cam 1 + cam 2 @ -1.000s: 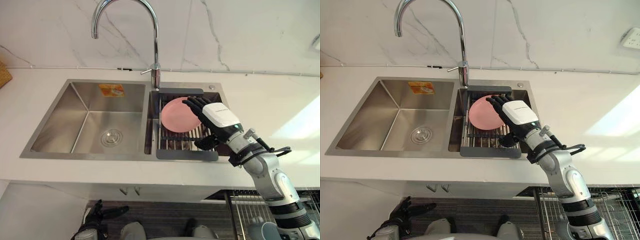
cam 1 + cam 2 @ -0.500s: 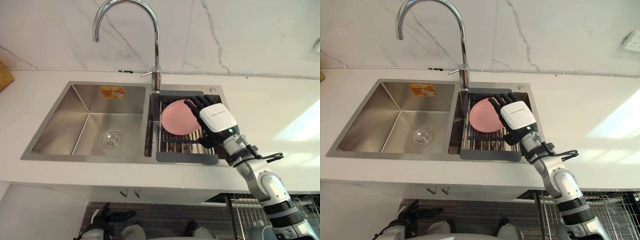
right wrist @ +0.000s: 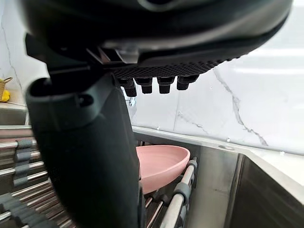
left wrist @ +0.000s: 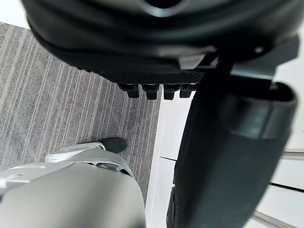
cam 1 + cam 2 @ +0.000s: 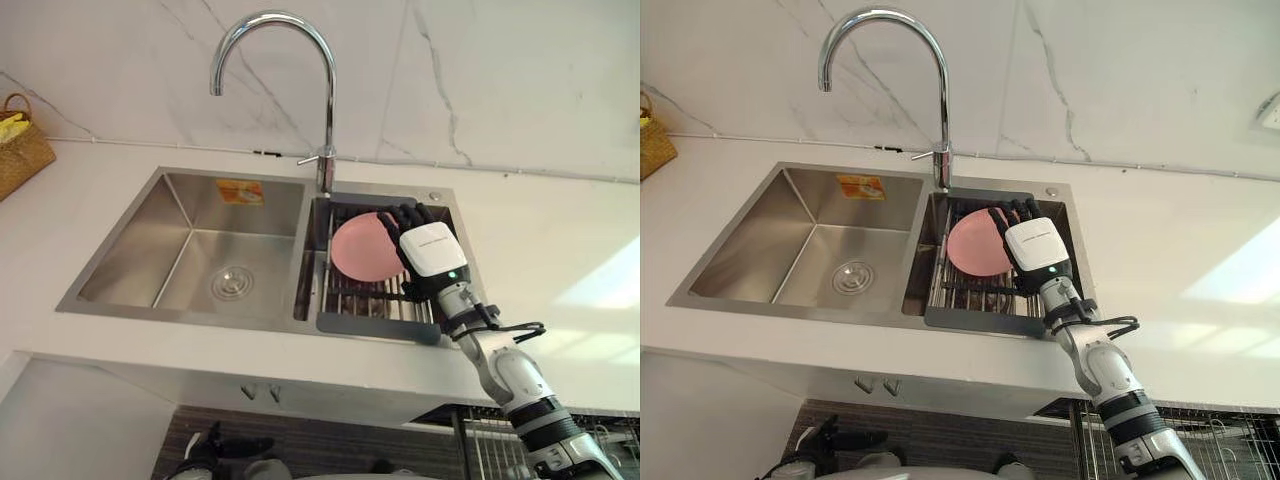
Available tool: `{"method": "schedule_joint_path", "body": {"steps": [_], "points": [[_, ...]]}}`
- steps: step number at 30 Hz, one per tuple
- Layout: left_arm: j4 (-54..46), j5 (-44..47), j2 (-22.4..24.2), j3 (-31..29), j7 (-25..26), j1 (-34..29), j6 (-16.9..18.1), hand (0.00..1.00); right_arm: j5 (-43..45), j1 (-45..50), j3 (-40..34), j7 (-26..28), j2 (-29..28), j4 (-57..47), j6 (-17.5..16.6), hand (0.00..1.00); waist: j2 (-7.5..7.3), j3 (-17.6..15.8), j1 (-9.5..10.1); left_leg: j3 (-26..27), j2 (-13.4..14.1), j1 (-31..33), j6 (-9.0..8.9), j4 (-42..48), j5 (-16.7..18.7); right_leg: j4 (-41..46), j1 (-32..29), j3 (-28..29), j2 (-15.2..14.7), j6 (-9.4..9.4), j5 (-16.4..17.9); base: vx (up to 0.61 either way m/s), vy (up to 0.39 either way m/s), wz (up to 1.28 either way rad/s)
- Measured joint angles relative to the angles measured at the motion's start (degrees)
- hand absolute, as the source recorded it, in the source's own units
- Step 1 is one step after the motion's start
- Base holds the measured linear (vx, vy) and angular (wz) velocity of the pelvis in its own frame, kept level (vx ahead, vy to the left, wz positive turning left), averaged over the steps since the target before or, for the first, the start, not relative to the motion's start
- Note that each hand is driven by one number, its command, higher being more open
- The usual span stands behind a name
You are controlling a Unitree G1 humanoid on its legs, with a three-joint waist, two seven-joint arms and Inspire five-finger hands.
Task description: Walk over to the sink, pick up the cup, carry it to the dishwasher, place the cup inside the dishwasher, then close the dishwasher door
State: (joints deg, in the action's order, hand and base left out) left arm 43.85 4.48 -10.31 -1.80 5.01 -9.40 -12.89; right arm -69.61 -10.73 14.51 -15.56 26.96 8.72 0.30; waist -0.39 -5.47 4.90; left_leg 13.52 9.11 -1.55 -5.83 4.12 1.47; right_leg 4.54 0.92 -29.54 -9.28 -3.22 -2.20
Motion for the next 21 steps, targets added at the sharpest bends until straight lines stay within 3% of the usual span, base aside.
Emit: {"method": "schedule_joint_path", "body": {"steps": [11,21], "points": [[2.0,0.0,1.0,-0.1,1.6,-0.2,2.0,1.00,-0.2,-3.0,3.3,-7.5,-3.0,9.9,4.1,1.00,0.04,0.8,0.43,-0.7,-0.5,-2.9,-0.06,-4.4,-2.9,-3.0,2.4,-1.2,0.9,0.04,-1.3,0.00,-0.003,0.03],[4.0,0.0,1.0,-0.2,2.7,-0.7,2.5,1.00,0.4,-4.8,5.9,-8.7,-5.1,14.5,4.5,1.00,0.08,0.8,-0.11,-2.5,-1.8,-4.2,0.29,-8.0,-5.1,-4.5,4.0,-3.2,0.2,-0.55,-2.2,-0.03,0.019,0.11]]}}
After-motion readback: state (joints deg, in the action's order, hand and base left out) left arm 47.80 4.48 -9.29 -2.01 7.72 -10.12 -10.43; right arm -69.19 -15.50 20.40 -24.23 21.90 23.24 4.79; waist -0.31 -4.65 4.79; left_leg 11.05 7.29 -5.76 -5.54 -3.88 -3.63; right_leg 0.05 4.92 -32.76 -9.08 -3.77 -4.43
